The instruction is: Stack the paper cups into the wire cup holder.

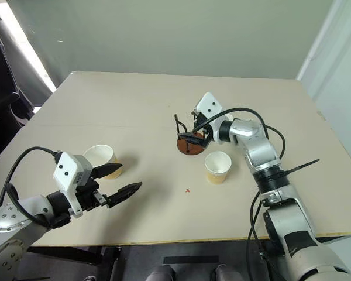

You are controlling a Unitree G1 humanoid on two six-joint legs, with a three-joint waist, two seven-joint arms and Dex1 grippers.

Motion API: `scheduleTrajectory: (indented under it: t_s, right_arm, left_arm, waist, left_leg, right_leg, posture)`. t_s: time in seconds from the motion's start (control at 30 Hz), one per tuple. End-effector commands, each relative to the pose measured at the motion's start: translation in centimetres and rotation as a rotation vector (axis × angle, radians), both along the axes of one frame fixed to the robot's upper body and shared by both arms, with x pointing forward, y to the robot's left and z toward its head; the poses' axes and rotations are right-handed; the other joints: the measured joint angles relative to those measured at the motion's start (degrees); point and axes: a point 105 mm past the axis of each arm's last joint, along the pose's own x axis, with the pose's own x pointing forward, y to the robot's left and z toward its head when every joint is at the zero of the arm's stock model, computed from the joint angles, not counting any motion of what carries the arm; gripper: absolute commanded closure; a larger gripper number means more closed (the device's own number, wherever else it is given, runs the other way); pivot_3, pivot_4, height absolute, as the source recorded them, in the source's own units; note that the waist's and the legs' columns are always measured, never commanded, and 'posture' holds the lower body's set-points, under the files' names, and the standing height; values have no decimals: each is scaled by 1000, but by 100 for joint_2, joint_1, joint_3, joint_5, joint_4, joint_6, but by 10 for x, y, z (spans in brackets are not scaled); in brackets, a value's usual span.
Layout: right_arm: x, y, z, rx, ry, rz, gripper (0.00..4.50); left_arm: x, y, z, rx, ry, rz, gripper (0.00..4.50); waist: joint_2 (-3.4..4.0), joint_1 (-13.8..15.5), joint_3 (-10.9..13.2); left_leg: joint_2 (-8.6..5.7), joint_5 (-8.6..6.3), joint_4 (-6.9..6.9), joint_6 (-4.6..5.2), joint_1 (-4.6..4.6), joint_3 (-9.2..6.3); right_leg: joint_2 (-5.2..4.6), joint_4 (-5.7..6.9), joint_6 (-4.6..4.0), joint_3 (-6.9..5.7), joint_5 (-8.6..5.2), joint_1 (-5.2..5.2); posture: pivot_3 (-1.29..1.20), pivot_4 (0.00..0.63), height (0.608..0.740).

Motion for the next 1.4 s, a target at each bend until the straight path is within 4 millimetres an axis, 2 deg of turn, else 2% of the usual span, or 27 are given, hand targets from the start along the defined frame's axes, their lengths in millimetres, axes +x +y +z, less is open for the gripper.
scheduleTrajectory:
  t_s: [0.03, 0.37, 0.4, 0.47, 0.73, 0.8, 0.97, 1.1, 1.4]
  right_arm:
    - [5, 4, 3, -22, -10, -38, 0]
    - [19, 12, -10, -44, 27, -121, 0]
    - [21, 13, -10, -41, 28, -132, 182]
    - [23, 12, -10, -38, 28, -146, 604]
    - [23, 13, -5, -28, 15, -128, 3610]
    - [13, 18, 3, 1, -11, -44, 4356]
    - [-17, 21, 25, 58, -75, 155, 4435]
    - [-42, 16, 29, 51, -79, 299, 4435]
    - [-92, -1, 7, -94, 14, 580, 4435]
  left_arm:
    - [-2, -2, 9, 14, -49, -4, 26]
    - [-4, -2, 8, 12, -47, 3, 26]
    - [-4, -2, 8, 12, -47, 4, 3]
    - [-5, -1, 8, 13, -49, 7, 0]
    - [-5, 0, 9, 11, -52, 9, 0]
    - [-6, 0, 10, 10, -53, 3, 0]
    - [-12, -6, 12, 5, -43, -60, 0]
    - [-22, -11, 8, 55, 6, -150, 0]
    - [-44, 0, -28, 326, 202, -309, 0]
  waist:
    - [0, -5, 0]
    - [0, -17, 0]
    - [0, -18, 0]
    - [0, -19, 0]
    - [0, -16, 0]
    - [0, -19, 0]
    - [0, -18, 0]
    - [-1, -17, 0]
    - [-5, -30, -3]
  left_leg:
    - [1, 0, 0, 0, 1, 1]
    - [3, 0, -1, -1, 3, 7]
    - [3, 0, -1, -1, 2, 8]
    - [3, 0, -2, -1, 2, 8]
    - [3, -1, -2, -2, 1, 9]
    - [3, -1, -2, -2, 1, 10]
    - [-1, -3, -2, -6, -2, 15]
    - [-5, -4, -1, -9, -3, 25]
    - [-12, -4, 4, -9, 5, 38]
  right_leg:
    - [0, 1, 0, 1, 0, 0]
    - [1, 22, -9, 6, -6, -15]
    - [1, 22, -9, 8, -6, -16]
    - [1, 22, -10, 9, -6, -17]
    - [1, 22, -10, 10, -6, -18]
    - [1, 22, -10, 10, -6, -18]
    - [3, 21, -12, 10, -7, -21]
    - [6, 19, -12, 10, -7, -19]
    - [22, 19, -13, 22, -8, -9]
  posture:
    - [0, 150, 740]
    - [0, 150, 740]
    - [0, 150, 740]
    - [0, 150, 740]
    - [0, 150, 740]
    - [0, 150, 740]
    - [0, 150, 740]
    - [0, 150, 740]
    - [0, 150, 740]
